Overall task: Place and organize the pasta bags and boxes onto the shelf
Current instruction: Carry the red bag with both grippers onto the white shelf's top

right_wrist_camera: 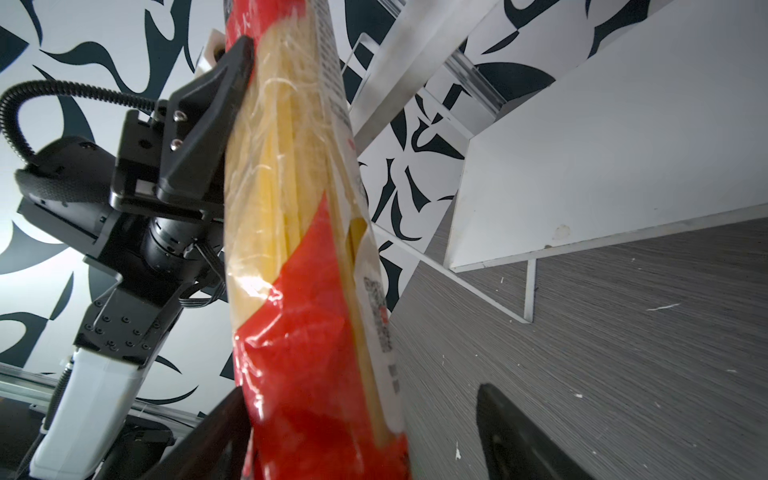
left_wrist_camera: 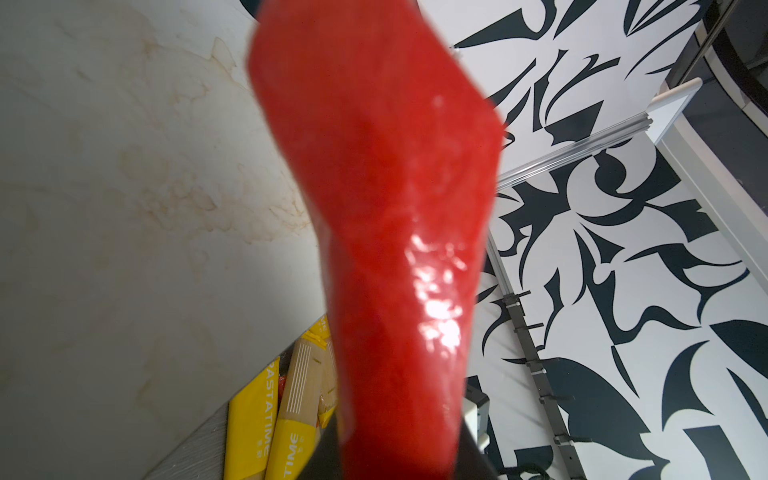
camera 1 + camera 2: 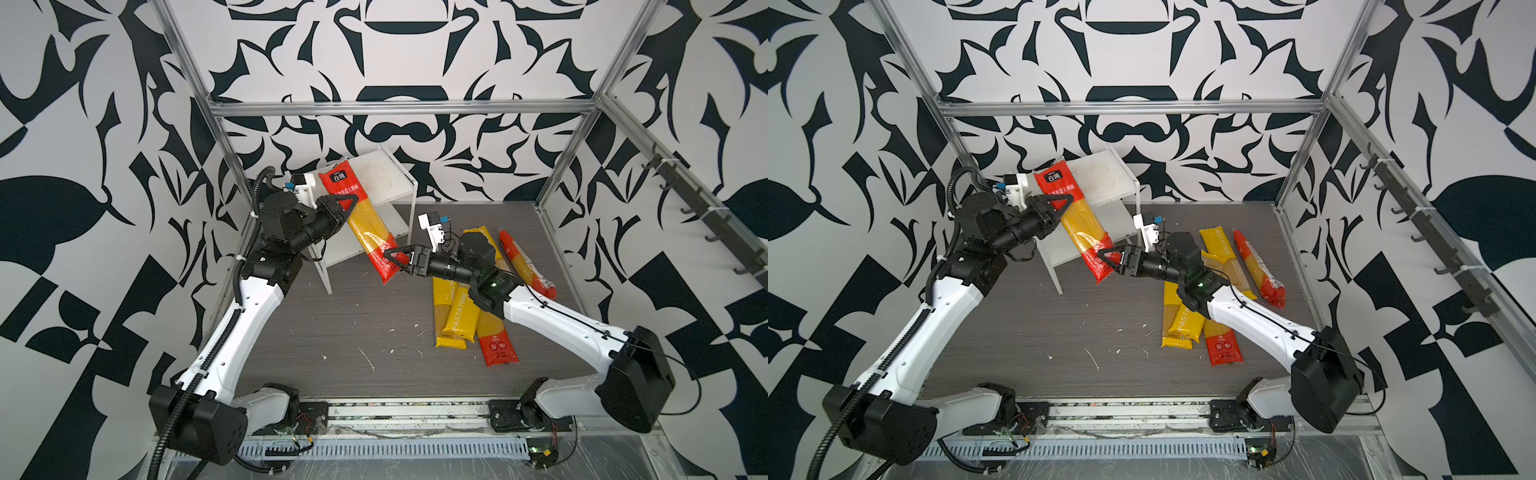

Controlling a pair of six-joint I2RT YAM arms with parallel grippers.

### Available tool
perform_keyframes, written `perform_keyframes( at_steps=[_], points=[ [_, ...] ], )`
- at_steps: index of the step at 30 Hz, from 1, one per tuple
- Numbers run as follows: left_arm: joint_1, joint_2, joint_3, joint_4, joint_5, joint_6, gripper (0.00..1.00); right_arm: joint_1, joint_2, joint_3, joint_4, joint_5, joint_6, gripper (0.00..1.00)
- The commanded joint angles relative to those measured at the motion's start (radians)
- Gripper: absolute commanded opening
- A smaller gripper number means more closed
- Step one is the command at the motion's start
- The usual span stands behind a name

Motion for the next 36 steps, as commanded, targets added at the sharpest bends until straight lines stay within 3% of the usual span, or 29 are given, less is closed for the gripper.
perform_keyframes(
  at_steps=[1, 5, 11, 18, 21, 31, 36],
  points=[
    [0.002, -0.02, 0.054, 0.137, 0.016, -0.064, 0.01, 0.031, 0.019, 0.061, 0.096, -0.023, 0.042, 0.83],
    [0.019, -0.02, 0.041, 0.153, 0.018, -0.078, 0.02, 0.04, 0.019, 0.047, 0.135, 0.027, 0.074, 0.73],
    [0.037, -0.013, 0.035, 0.148, 0.027, -0.106, 0.12, 0.041, 0.046, 0.043, 0.245, 0.065, 0.168, 0.38],
    [0.074, -0.027, 0.039, 0.106, 0.028, -0.115, 0.48, 0.041, 0.064, 0.071, 0.289, 0.12, 0.24, 0.18],
    [0.082, -0.042, 0.054, 0.046, 0.02, -0.07, 0.61, 0.041, 0.079, 0.108, 0.29, 0.143, 0.268, 0.14],
    [0.108, -0.149, 0.135, -0.372, -0.208, 0.215, 0.7, 0.073, 0.182, 0.284, 0.217, 0.234, 0.356, 0.05],
    [0.13, -0.201, 0.145, -0.449, -0.291, 0.297, 0.71, 0.114, 0.248, 0.416, 0.123, 0.296, 0.345, 0.05]
  ],
)
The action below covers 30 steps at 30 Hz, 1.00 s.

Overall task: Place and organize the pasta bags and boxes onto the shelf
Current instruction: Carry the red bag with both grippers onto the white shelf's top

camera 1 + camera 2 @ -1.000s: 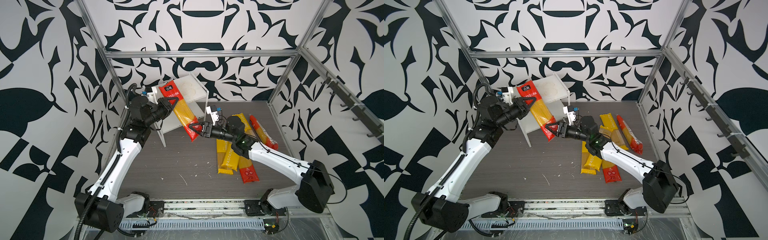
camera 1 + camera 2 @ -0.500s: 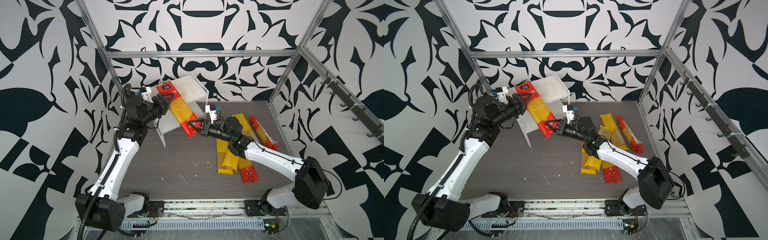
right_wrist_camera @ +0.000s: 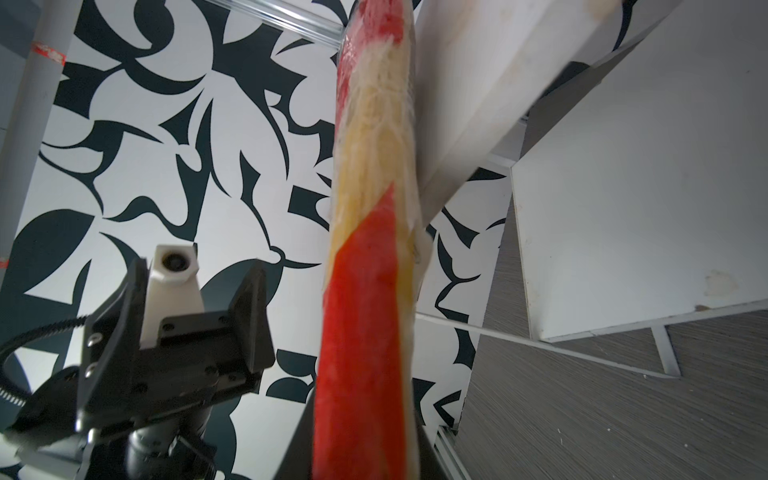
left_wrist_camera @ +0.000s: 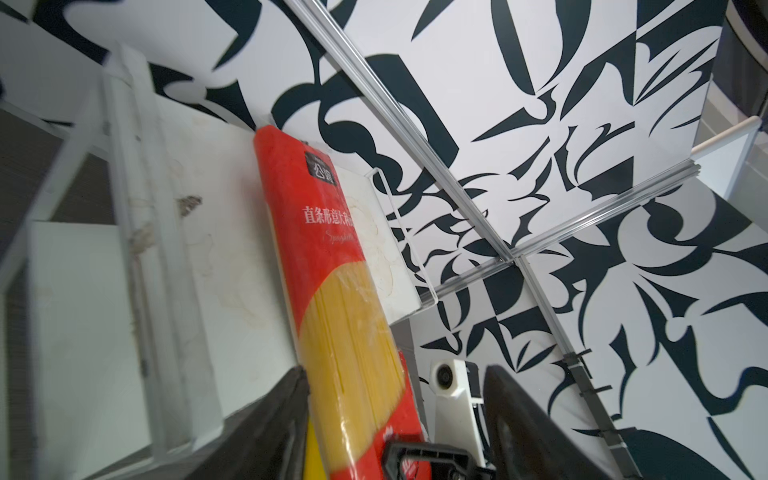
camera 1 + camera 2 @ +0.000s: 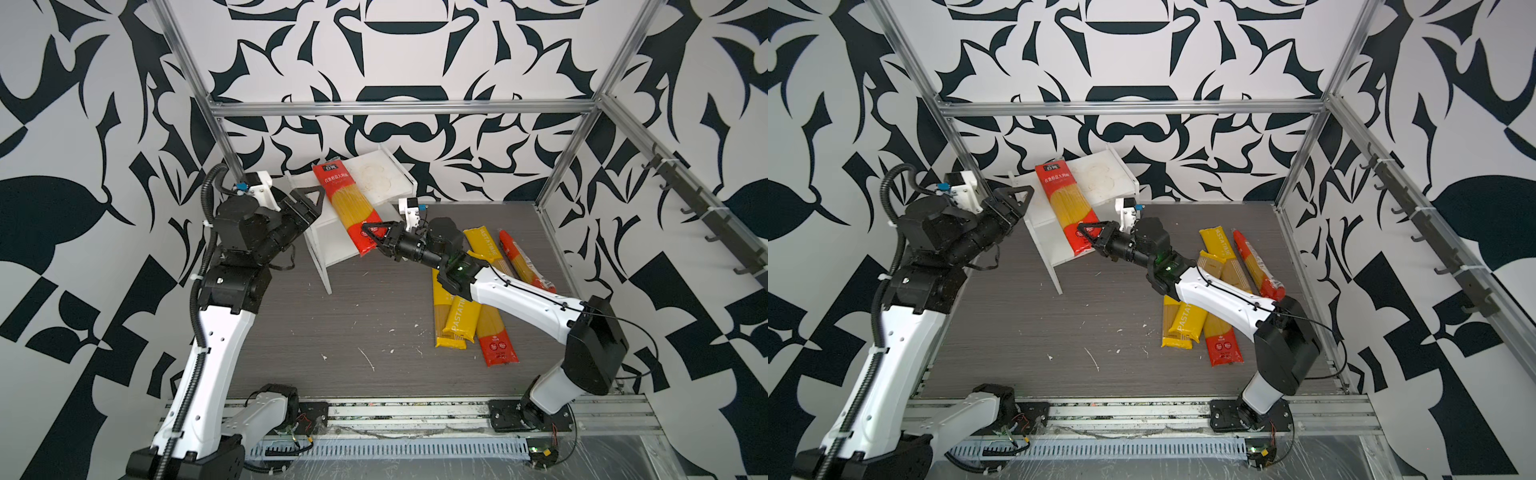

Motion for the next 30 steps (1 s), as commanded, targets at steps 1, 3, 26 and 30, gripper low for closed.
perform_keyframes(
  at_steps=[1, 3, 26, 30],
  points=[
    [0.013, -0.028, 0.021, -0.12, -0.094, 0.1, 0.71, 0.026, 0.01, 0.143, 0.056, 0.075, -0.007, 0.05],
    [0.015, -0.044, 0.034, -0.142, -0.115, 0.126, 0.71, 0.042, 0.051, 0.203, 0.024, 0.078, 0.003, 0.05],
    [0.015, -0.151, -0.097, -0.016, 0.009, 0.146, 0.71, 0.127, 0.068, 0.256, -0.136, 0.13, -0.04, 0.31],
    [0.015, -0.18, -0.147, 0.02, 0.037, 0.129, 0.71, 0.127, 0.107, 0.302, -0.134, 0.13, -0.036, 0.2]
  ],
)
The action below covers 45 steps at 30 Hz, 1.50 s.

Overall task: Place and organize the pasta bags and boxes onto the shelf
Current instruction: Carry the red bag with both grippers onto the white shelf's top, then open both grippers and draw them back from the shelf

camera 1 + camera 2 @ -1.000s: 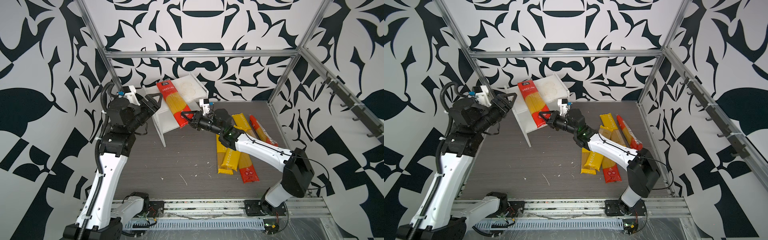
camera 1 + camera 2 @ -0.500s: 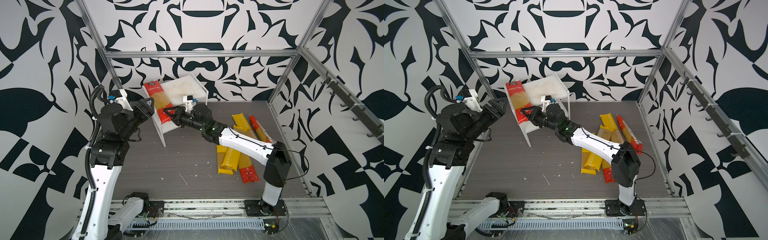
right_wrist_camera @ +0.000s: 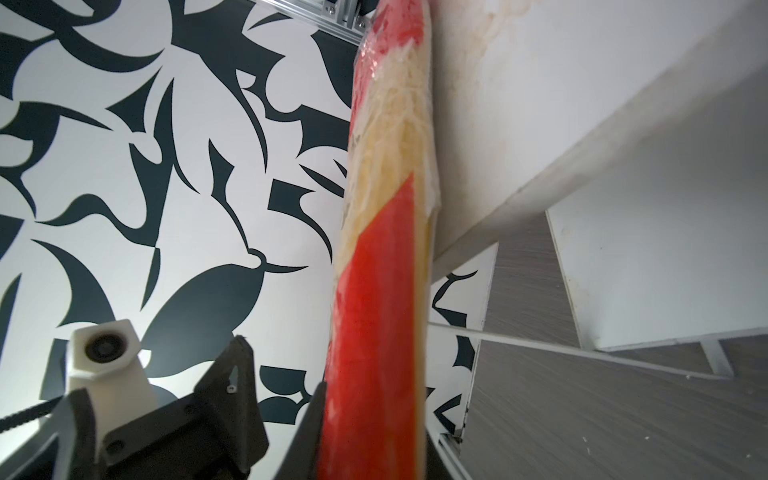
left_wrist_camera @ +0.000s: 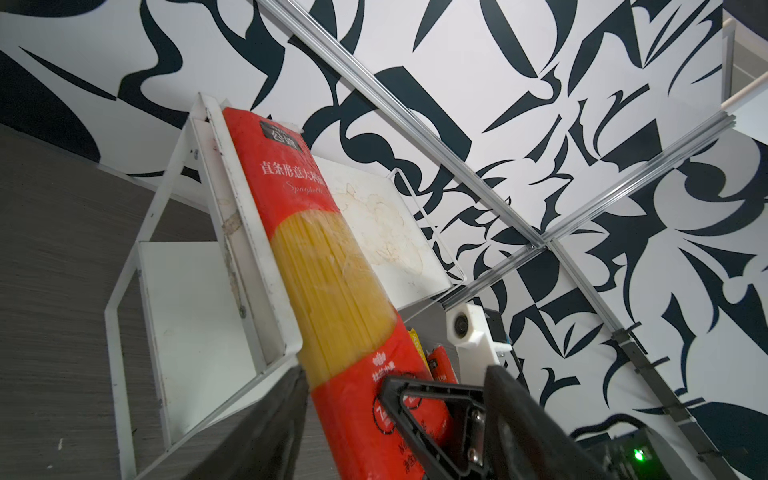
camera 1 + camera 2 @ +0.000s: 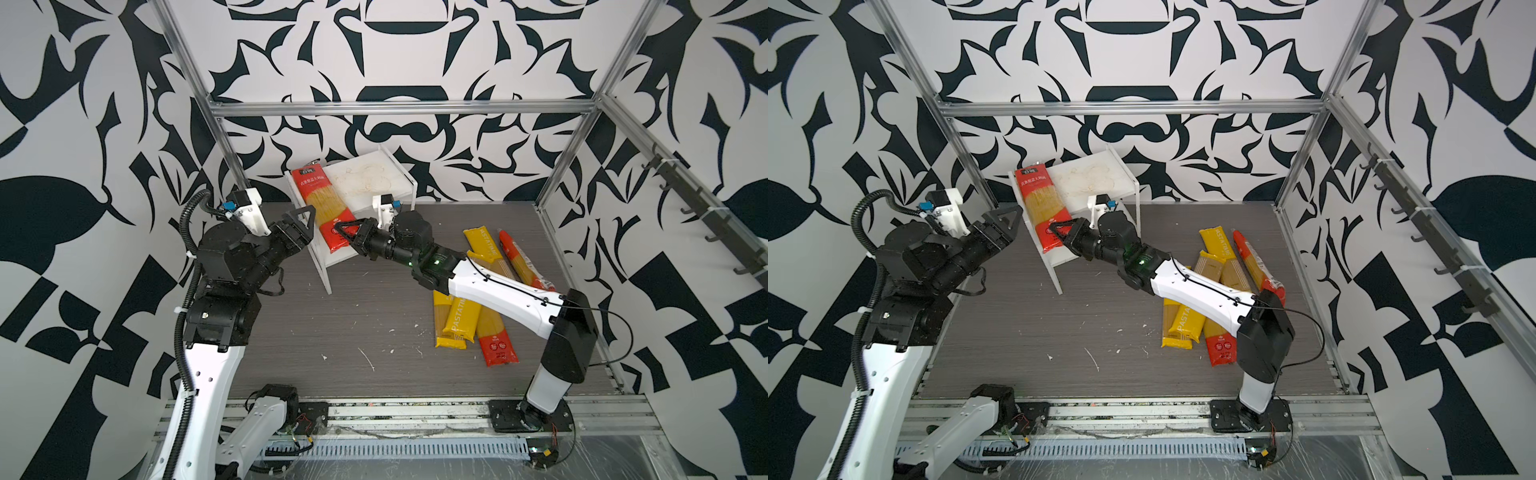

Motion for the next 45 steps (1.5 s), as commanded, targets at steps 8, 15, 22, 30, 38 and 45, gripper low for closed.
perform_keyframes(
  at_steps=[8, 15, 22, 30, 38, 45],
  points=[
    [0.001, -0.056, -0.061, 0.057, 0.058, -0.016, 0.71, 0.02, 0.094, 0.188, 0.075, 0.039, 0.009, 0.2],
    [0.001, -0.064, -0.074, 0.057, 0.079, -0.015, 0.71, 0.024, 0.085, 0.142, 0.094, 0.045, 0.015, 0.57],
    [-0.004, -0.097, -0.131, 0.064, 0.117, -0.011, 0.71, 0.025, -0.011, 0.015, 0.084, 0.028, -0.007, 0.76],
    [-0.087, -0.165, -0.22, 0.077, 0.127, 0.045, 0.71, 0.024, -0.129, -0.123, 0.091, 0.029, -0.067, 0.78],
    [-0.21, -0.223, -0.295, 0.029, 0.059, 0.093, 0.7, 0.001, -0.225, -0.247, 0.09, 0.052, -0.106, 0.78],
    [-0.274, -0.276, -0.403, 0.006, 0.047, 0.08, 0.68, -0.01, -0.248, -0.295, 0.116, 0.048, -0.109, 0.71]
  ],
)
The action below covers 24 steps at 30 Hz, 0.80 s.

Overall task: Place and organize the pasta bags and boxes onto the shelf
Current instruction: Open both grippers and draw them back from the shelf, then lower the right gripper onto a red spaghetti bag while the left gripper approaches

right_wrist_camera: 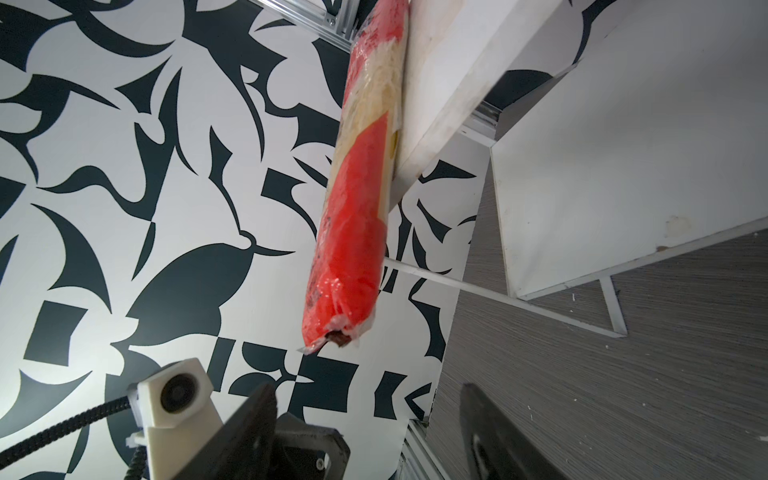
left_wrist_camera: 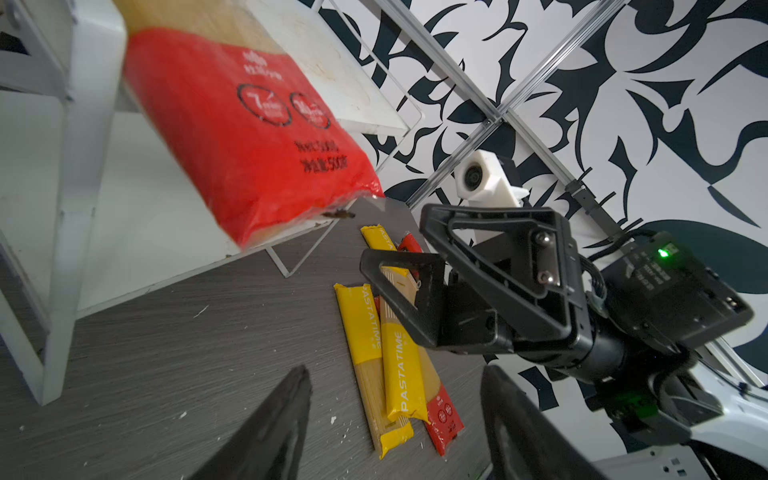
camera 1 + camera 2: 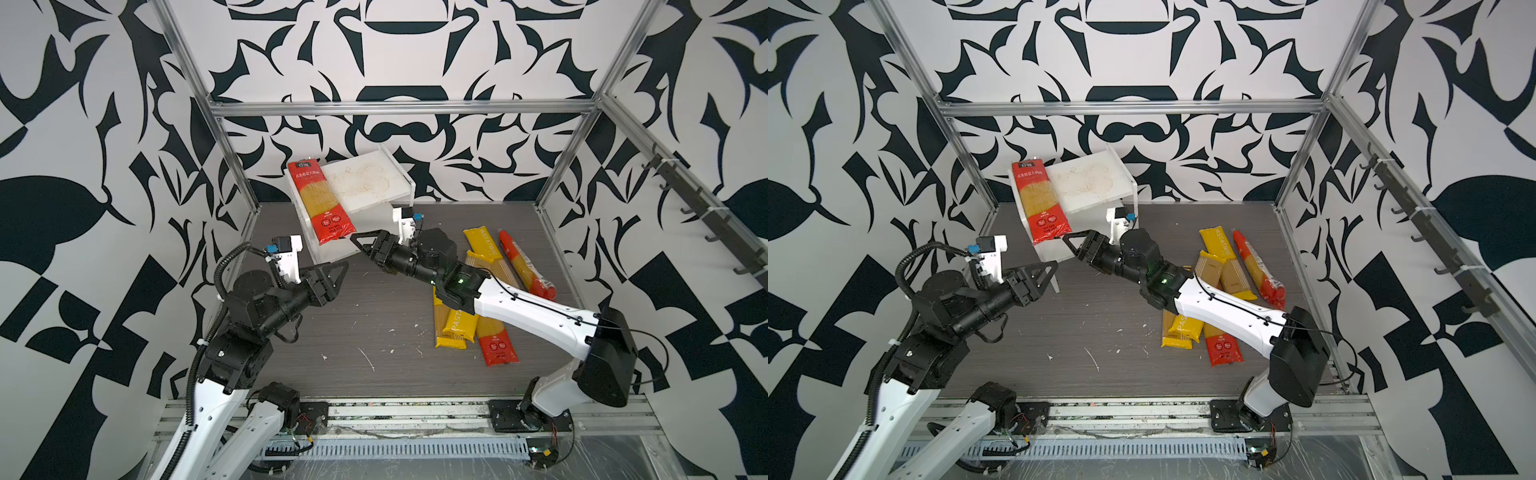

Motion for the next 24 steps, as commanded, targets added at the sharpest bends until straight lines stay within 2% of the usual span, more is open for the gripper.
perform_keyframes(
  at_steps=[1, 7, 11, 14, 19, 24],
  points=[
    [-0.039, -0.02, -0.052, -0.035, -0.025, 0.014, 0.68, -0.01, -0.039, -0.016, 0.052, 0.005, -0.024, 0.7],
    [-0.192, 0.025, -0.149, -0.004, -0.165, 0.036, 0.68, -0.041, -0.077, -0.098, 0.046, 0.006, -0.029, 0.6],
    [-0.353, 0.053, -0.232, 0.137, -0.311, 0.055, 0.69, -0.086, -0.123, -0.203, 0.043, 0.009, -0.017, 0.54],
    [-0.439, 0.098, -0.288, 0.255, -0.391, 0.063, 0.69, -0.142, -0.174, -0.3, 0.019, 0.006, -0.009, 0.49],
    [-0.529, 0.224, -0.343, 0.418, -0.455, 0.067, 0.69, -0.231, -0.273, -0.401, -0.159, 0.01, -0.095, 0.45],
    [-0.554, 0.437, -0.328, 0.526, -0.424, 0.046, 0.69, -0.344, -0.354, -0.442, -0.468, 0.065, -0.295, 0.43]
  ],
)
